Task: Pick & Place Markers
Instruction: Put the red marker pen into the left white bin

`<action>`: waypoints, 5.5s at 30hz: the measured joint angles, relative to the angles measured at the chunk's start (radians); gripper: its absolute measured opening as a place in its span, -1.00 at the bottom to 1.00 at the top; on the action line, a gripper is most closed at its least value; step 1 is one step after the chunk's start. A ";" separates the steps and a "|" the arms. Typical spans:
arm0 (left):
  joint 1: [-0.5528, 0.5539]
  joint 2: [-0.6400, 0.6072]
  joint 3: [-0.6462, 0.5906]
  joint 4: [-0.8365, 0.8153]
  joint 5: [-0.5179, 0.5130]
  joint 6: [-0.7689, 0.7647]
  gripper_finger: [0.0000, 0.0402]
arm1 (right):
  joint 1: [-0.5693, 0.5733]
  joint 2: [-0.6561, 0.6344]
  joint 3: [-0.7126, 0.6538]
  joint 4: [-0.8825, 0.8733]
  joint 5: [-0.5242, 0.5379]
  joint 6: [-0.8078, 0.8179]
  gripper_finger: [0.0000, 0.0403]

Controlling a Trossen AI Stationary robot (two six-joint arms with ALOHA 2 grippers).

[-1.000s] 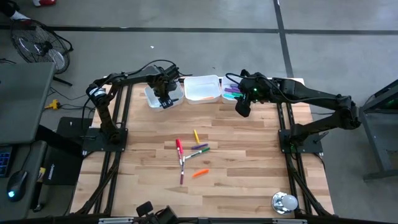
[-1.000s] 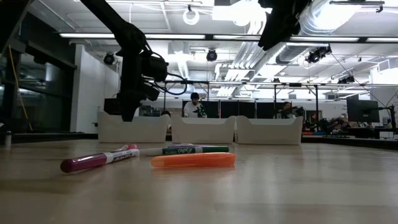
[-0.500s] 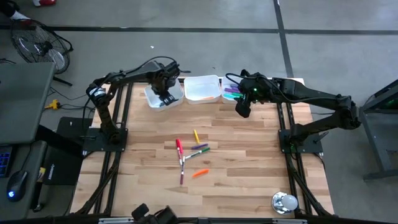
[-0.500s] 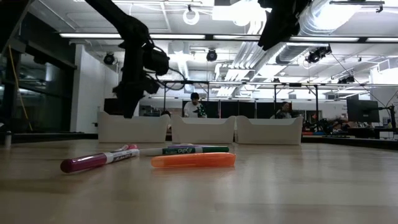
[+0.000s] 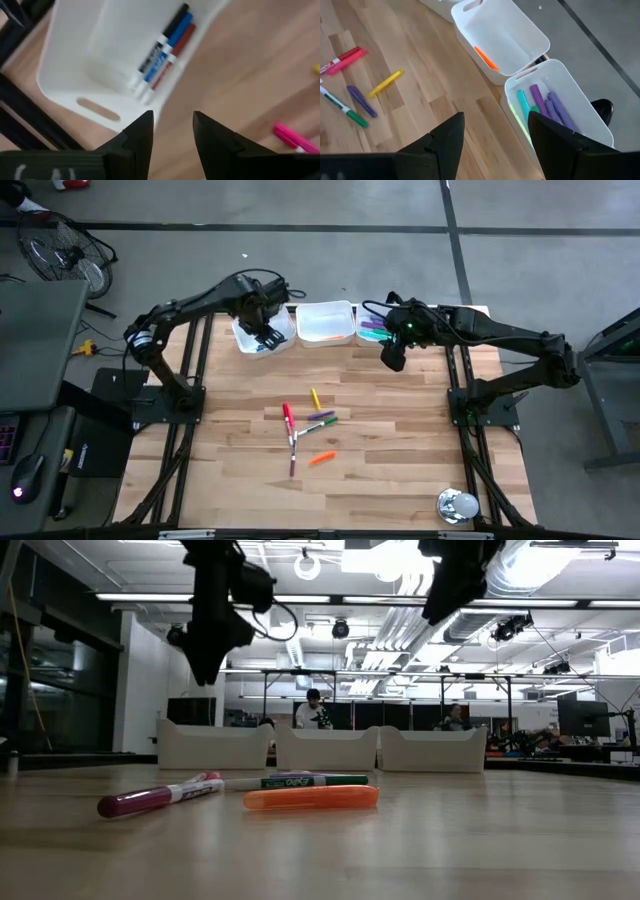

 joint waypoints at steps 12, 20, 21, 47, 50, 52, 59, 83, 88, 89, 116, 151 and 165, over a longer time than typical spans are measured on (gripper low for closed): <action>-0.316 -0.046 -0.001 -0.072 -0.042 -0.321 -0.33 | 0.001 0.000 0.000 -0.064 0.000 -0.004 0.04; -0.534 -0.047 -0.043 -0.025 -0.088 -0.598 -0.33 | 0.001 0.000 0.000 -0.076 -0.063 -0.011 0.04; -0.557 -0.047 -0.062 -0.010 -0.083 -0.634 -0.33 | 0.001 0.000 0.000 -0.077 -0.070 -0.013 0.04; -0.817 -0.046 -0.364 0.472 0.038 -1.345 -0.34 | 0.001 0.000 0.000 -0.108 -0.105 -0.037 0.04; -0.818 -0.029 -0.364 0.485 0.038 -1.368 -0.34 | 0.001 0.000 0.000 -0.107 -0.105 -0.037 0.04; -0.816 -0.008 -0.364 0.511 0.037 -1.369 -0.34 | 0.001 0.000 0.000 -0.107 -0.105 -0.036 0.04; -0.815 0.091 -0.364 0.588 0.077 -1.389 -0.34 | 0.001 0.000 0.000 -0.107 -0.105 -0.028 0.04; -0.815 0.209 -0.358 0.617 0.101 -1.367 -0.34 | 0.072 0.000 0.000 -0.107 -0.077 0.006 0.04; -0.815 0.231 -0.357 0.573 0.119 -1.316 -0.34 | 0.093 0.000 0.000 -0.107 -0.074 0.016 0.04; -0.814 0.232 -0.357 0.569 0.123 -1.315 -0.34 | 0.097 0.000 0.000 -0.107 -0.074 0.017 0.04; -0.814 0.235 -0.364 0.556 0.145 -1.184 -0.76 | 0.160 0.000 0.000 -0.131 -0.032 0.046 0.04; -0.750 0.094 -0.367 0.436 0.096 -1.048 -0.95 | 0.160 0.000 0.000 -0.151 0.008 0.042 0.04; -0.499 0.037 -0.179 0.201 0.018 -0.635 -0.98 | 0.159 0.000 0.000 -0.140 0.035 0.030 0.04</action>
